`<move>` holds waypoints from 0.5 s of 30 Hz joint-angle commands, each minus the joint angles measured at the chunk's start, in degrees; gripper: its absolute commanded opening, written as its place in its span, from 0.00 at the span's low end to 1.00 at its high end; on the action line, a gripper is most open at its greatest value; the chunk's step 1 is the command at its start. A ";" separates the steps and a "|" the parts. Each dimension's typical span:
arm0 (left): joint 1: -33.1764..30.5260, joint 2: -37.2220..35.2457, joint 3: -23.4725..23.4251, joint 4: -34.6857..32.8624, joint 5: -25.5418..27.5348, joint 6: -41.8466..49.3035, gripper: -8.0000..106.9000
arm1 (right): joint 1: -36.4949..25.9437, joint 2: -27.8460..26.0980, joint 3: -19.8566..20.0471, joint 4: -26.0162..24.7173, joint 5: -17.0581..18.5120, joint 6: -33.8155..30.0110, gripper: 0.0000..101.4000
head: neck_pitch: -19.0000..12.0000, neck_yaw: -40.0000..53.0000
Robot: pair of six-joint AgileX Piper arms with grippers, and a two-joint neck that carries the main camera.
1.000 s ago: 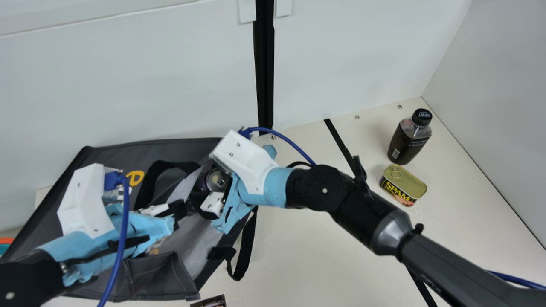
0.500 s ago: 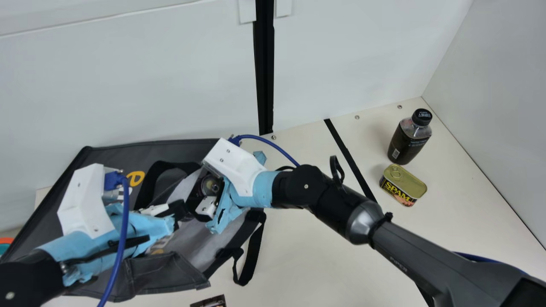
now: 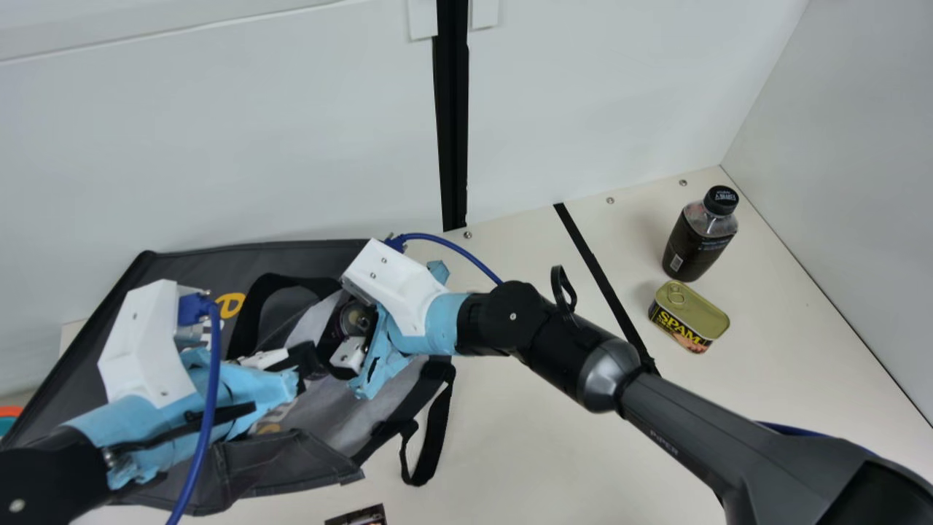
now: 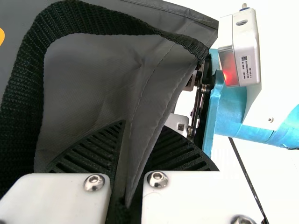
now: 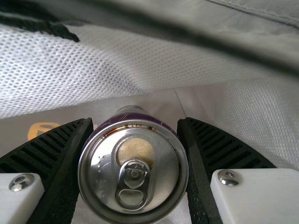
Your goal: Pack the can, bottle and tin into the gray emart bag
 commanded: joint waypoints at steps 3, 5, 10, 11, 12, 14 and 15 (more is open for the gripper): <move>0.00 0.00 0.00 0.00 0.00 0.00 0.16 | -0.08 -0.16 0.03 -0.32 -0.07 0.27 0.56 | -1.30 -0.14; 0.00 0.00 0.00 0.00 0.00 0.00 0.16 | -0.16 -0.29 0.03 -0.52 -0.03 0.45 0.63 | -1.30 -0.14; 0.00 0.00 0.00 0.00 0.00 0.00 0.16 | -0.31 -0.78 0.02 -1.23 0.20 1.04 0.79 | -1.30 -0.14; 0.00 0.00 0.00 0.00 0.00 0.00 0.16 | -0.35 -0.89 0.03 -1.35 0.26 1.12 0.82 | -1.30 -0.14; 0.00 0.00 0.00 0.00 0.00 0.00 0.16 | -0.38 -0.99 0.02 -1.48 0.30 1.20 0.86 | -1.30 -0.14; 0.00 0.00 0.00 0.00 0.00 0.00 0.16 | -0.48 -1.23 0.00 -1.80 0.45 1.43 0.90 | -1.30 -0.14; 0.00 0.00 0.00 0.00 0.00 0.00 0.16 | -0.53 -1.37 0.01 -1.97 0.52 1.56 0.90 | -1.30 -0.14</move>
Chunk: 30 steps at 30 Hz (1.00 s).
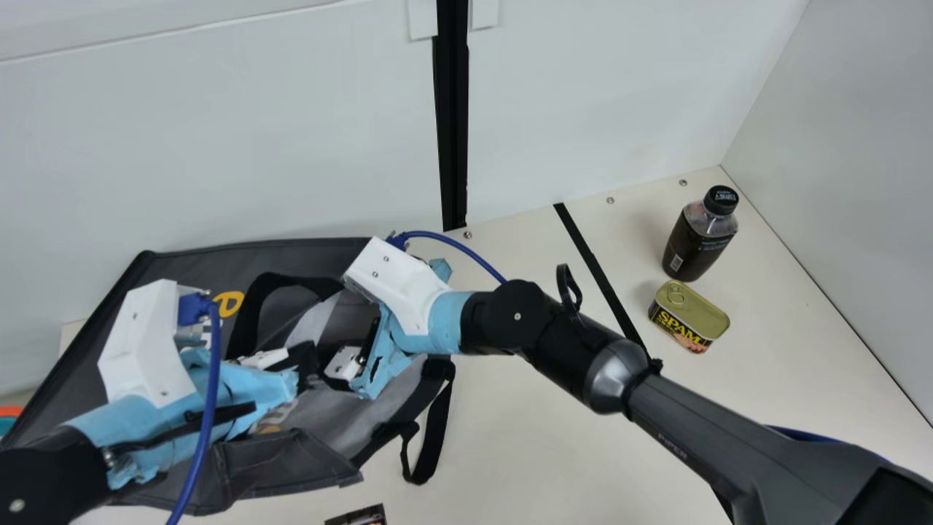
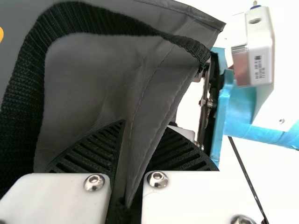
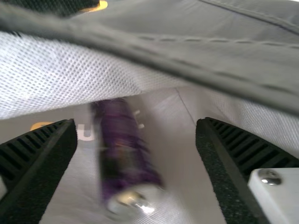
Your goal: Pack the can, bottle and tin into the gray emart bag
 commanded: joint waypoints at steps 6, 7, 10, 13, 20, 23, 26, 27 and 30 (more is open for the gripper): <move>0.00 0.00 0.00 0.00 0.00 0.00 0.16 | -0.19 -1.30 0.31 -1.52 0.39 1.30 0.90 | -1.30 -0.05; 0.00 0.00 0.00 0.00 0.00 0.00 0.16 | -0.22 -1.58 0.40 -1.74 0.49 1.51 0.90 | -1.30 -0.05; 0.00 0.00 0.00 0.00 0.00 0.00 0.16 | -0.37 -2.48 0.78 -2.34 0.74 2.01 0.90 | -1.30 -0.05; 0.00 0.00 0.00 0.00 0.00 0.00 0.16 | -0.62 -3.40 1.19 -2.97 0.95 2.55 0.90 | -1.30 -0.05; 0.00 0.00 0.00 0.00 0.00 0.00 0.16 | -1.38 -6.03 2.27 -4.59 1.39 3.97 0.90 | -1.30 -0.05; 0.00 0.00 0.00 0.00 0.00 0.00 0.16 | -1.67 -7.29 2.72 -5.42 1.55 4.71 0.90 | -1.30 -0.05; 0.00 0.00 0.00 0.00 0.00 0.00 0.16 | -1.97 -8.52 3.19 -6.26 1.67 5.48 0.90 | -1.30 -0.05; 0.00 0.00 0.00 0.00 0.00 0.00 0.16 | -2.07 -8.94 3.34 -6.58 1.70 5.77 0.90 | -1.30 -0.05; 0.00 0.00 0.00 0.00 0.00 0.00 0.16 | -2.36 -10.21 3.85 -7.53 1.76 6.69 0.90 | -1.30 -0.05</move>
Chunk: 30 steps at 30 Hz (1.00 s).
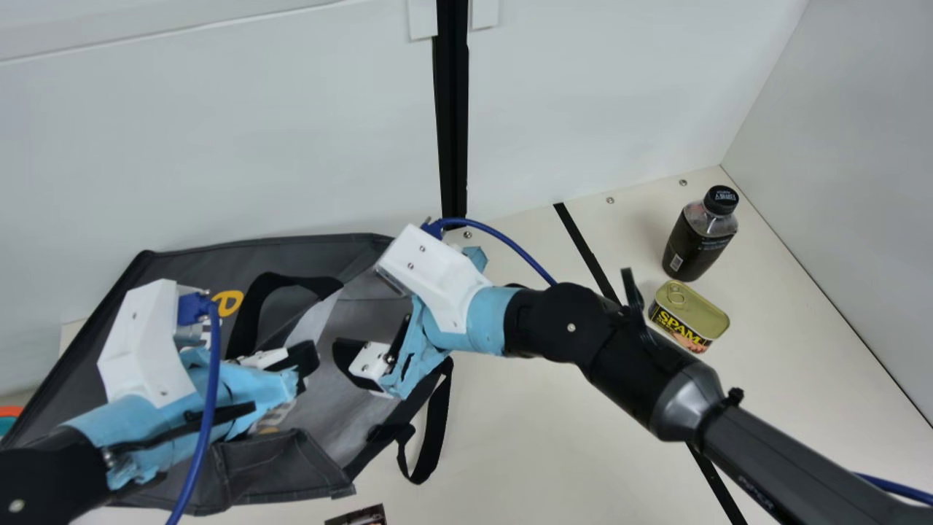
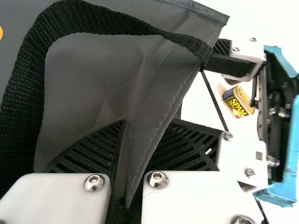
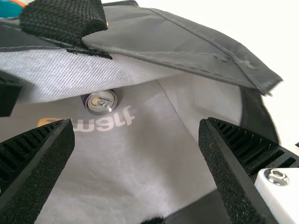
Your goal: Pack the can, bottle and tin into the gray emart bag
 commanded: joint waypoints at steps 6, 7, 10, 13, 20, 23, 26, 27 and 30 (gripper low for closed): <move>0.00 0.00 0.00 0.00 0.00 0.00 0.16 | -0.70 -2.98 1.12 -2.22 0.09 2.11 0.90 | -1.30 -0.05; 0.00 0.00 0.00 0.00 0.00 0.00 0.16 | -0.81 -3.45 1.28 -2.60 0.14 2.49 0.90 | -1.30 -0.05; 0.00 0.00 0.00 0.00 0.00 0.00 0.16 | -1.17 -4.86 1.80 -3.72 0.25 3.58 0.90 | -1.30 -0.05; 0.00 0.00 0.00 0.00 0.00 0.00 0.16 | -1.66 -6.34 2.34 -4.95 0.40 4.72 0.90 | -1.30 -0.05; 0.00 0.00 0.00 0.00 0.00 0.00 0.16 | -3.14 -9.78 3.45 -8.46 0.66 8.07 0.90 | -1.30 -0.05; 0.00 0.00 0.00 0.00 0.00 0.00 0.16 | -3.78 -11.23 4.00 -10.14 0.72 9.69 0.90 | -1.30 -0.05; 0.00 0.00 0.00 0.00 0.00 0.00 0.16 | -4.27 -12.66 4.59 -12.00 0.66 11.52 0.90 | -1.30 -0.05; 0.00 0.00 0.00 0.00 0.00 0.00 0.16 | -4.42 -13.12 4.79 -12.65 0.63 12.17 0.90 | -1.30 -0.05; 0.00 0.00 0.00 0.00 0.00 0.00 0.16 | -4.84 -14.48 5.41 -14.71 0.47 14.20 0.90 | -1.30 -0.05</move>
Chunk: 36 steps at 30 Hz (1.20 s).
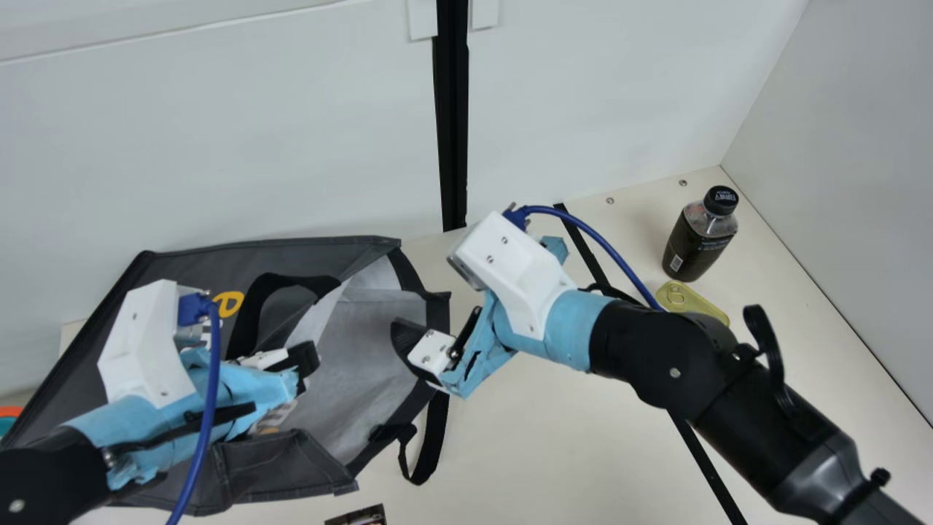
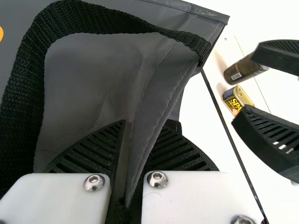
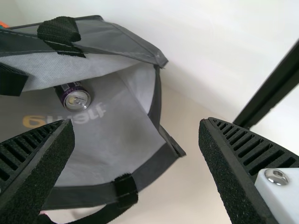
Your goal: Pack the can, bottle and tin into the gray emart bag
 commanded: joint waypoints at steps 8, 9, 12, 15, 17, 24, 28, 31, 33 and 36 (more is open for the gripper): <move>0.00 0.00 0.00 0.00 0.00 0.00 0.16 | -1.09 -4.02 1.70 -7.63 -0.65 7.64 0.90 | -1.30 -0.05; 0.00 0.00 0.00 0.00 0.00 0.00 0.16 | -1.30 -4.46 1.87 -8.47 -0.65 8.49 0.90 | -1.30 -0.05; 0.00 0.00 0.00 0.00 0.00 0.00 0.16 | -1.81 -5.80 2.27 -11.40 -0.63 11.44 0.90 | -1.30 -0.05; 0.00 0.00 0.00 0.00 0.00 0.00 0.16 | -2.35 -7.12 2.60 -14.30 -0.47 14.32 0.90 | -1.30 -0.05; 0.00 0.00 0.00 0.00 0.00 0.00 0.16 | -2.68 -8.01 2.80 -16.25 -0.27 16.27 0.90 | -1.30 -0.05; 0.00 0.00 0.00 0.00 0.00 0.00 0.16 | -3.89 -10.85 3.13 -22.59 0.90 22.41 0.90 | -1.30 -0.05; 0.00 0.00 0.00 0.00 0.00 0.00 0.16 | -4.36 -12.17 2.92 -25.63 1.83 25.28 0.90 | -1.30 -0.05; 0.00 0.00 0.00 0.00 0.00 0.00 0.16 | -4.67 -13.14 2.81 -27.48 2.58 26.95 0.90 | -1.30 -0.05; 0.00 0.00 0.00 0.00 0.00 0.00 0.16 | -4.94 -13.84 2.77 -28.39 3.19 27.71 0.90 | -1.30 -0.05; 0.00 0.00 0.00 0.00 0.00 0.00 0.16 | -5.55 -14.98 2.67 -29.21 4.33 28.25 0.90 | -1.30 -0.05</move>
